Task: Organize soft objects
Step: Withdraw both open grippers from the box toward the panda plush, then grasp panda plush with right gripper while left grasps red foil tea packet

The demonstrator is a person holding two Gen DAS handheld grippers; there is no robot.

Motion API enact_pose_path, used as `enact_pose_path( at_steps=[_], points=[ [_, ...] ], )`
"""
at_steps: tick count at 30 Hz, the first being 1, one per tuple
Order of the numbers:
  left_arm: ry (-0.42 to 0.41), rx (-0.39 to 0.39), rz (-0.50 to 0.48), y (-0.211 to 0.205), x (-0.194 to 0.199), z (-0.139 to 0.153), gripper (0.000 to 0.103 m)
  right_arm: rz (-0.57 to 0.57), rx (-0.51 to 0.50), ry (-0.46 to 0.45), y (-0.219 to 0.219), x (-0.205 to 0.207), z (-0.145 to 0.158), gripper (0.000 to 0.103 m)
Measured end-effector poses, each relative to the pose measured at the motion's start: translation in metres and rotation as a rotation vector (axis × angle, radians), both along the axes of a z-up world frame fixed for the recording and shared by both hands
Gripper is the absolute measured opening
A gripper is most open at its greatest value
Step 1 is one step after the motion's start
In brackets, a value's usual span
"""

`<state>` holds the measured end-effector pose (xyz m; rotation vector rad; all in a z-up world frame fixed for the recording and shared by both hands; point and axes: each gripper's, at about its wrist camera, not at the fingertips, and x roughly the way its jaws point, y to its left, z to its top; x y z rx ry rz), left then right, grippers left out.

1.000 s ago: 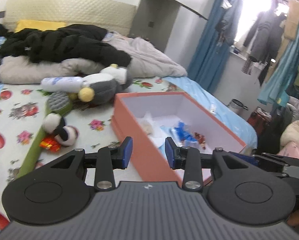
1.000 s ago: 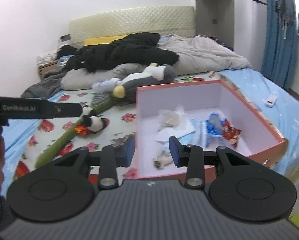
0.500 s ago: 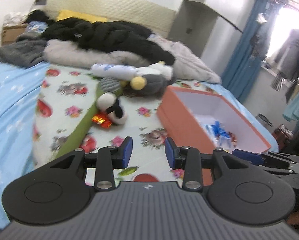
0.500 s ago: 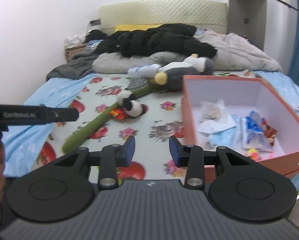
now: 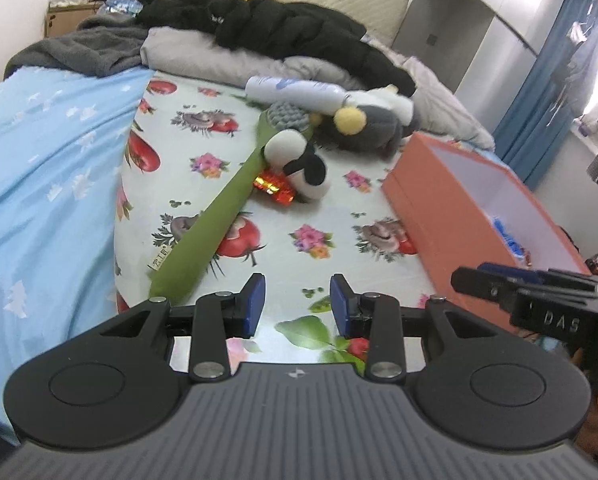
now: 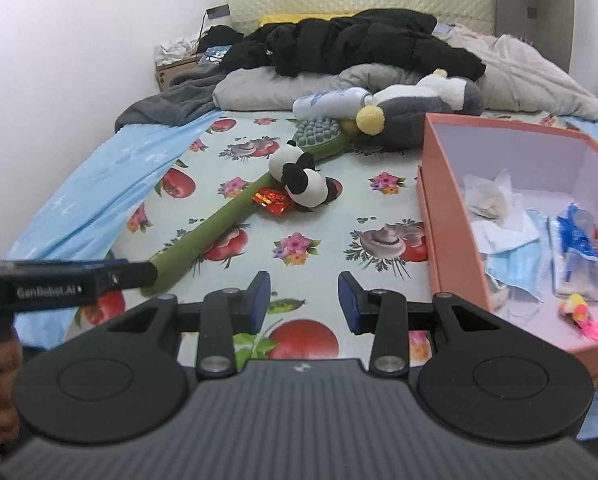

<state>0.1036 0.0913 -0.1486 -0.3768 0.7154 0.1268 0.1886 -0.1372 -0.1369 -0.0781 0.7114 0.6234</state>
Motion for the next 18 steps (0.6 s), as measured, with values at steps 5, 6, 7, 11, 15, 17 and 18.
enact_pose_path(
  at_steps=[5,6,7,11,15,17,18],
  points=[
    [0.028,0.014,0.018,0.015,0.037,-0.013,0.041,-0.001,0.023,0.023,0.022,0.038,-0.011,0.040],
    [0.030,0.011,0.016,0.019,0.046,-0.014,0.041,-0.004,0.033,0.027,0.027,0.046,-0.012,0.041],
    [0.030,0.011,0.008,0.023,0.055,-0.015,0.041,-0.008,0.042,0.031,0.031,0.054,-0.013,0.042],
    [0.062,0.053,-0.023,0.033,0.097,-0.020,0.047,-0.028,0.090,0.061,0.046,0.091,-0.019,0.059],
    [0.076,0.102,-0.081,0.041,0.139,-0.027,0.054,-0.060,0.127,0.109,0.057,0.128,-0.029,0.059],
    [0.079,0.117,-0.111,0.043,0.156,-0.031,0.058,-0.077,0.132,0.136,0.063,0.144,-0.035,0.059],
    [0.083,0.126,-0.126,0.045,0.165,-0.034,0.062,-0.082,0.136,0.150,0.065,0.151,-0.038,0.060]
  ],
)
